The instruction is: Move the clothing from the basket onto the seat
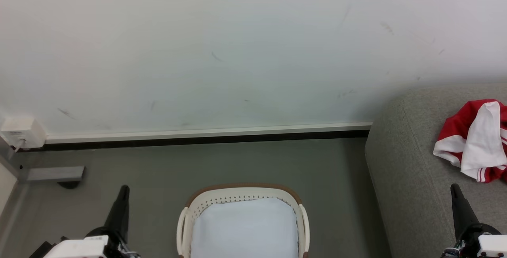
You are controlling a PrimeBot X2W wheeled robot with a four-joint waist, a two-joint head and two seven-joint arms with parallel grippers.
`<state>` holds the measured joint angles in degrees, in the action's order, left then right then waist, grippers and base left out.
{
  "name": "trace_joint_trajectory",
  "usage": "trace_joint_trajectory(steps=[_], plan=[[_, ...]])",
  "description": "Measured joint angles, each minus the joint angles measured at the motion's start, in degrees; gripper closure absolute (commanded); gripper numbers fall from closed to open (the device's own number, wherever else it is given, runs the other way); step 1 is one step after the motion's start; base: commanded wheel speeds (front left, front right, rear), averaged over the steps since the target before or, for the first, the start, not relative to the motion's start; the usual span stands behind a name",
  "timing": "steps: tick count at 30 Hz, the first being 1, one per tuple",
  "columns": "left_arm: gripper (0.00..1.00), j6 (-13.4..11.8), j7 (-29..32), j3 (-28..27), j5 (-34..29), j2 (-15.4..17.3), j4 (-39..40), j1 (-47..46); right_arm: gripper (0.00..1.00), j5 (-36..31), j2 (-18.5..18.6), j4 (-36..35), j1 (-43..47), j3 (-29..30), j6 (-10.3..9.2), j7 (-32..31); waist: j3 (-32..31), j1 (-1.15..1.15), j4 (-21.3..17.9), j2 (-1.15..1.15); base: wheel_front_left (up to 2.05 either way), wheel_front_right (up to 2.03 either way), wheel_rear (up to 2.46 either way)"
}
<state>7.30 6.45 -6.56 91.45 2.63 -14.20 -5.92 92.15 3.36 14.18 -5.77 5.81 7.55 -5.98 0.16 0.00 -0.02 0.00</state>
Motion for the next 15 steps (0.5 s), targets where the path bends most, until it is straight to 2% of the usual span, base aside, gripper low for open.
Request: trace_joint_trajectory(steps=[15], plan=[[1.00, 0.1, 0.1, 0.0, 0.5, 0.0, 0.1, -0.1, 1.00, 0.7, -0.1, -0.1, 0.0, 0.2, 0.00, -0.1, 0.0, 0.00, 0.0, 0.00, 0.00, 0.00, 0.00]])
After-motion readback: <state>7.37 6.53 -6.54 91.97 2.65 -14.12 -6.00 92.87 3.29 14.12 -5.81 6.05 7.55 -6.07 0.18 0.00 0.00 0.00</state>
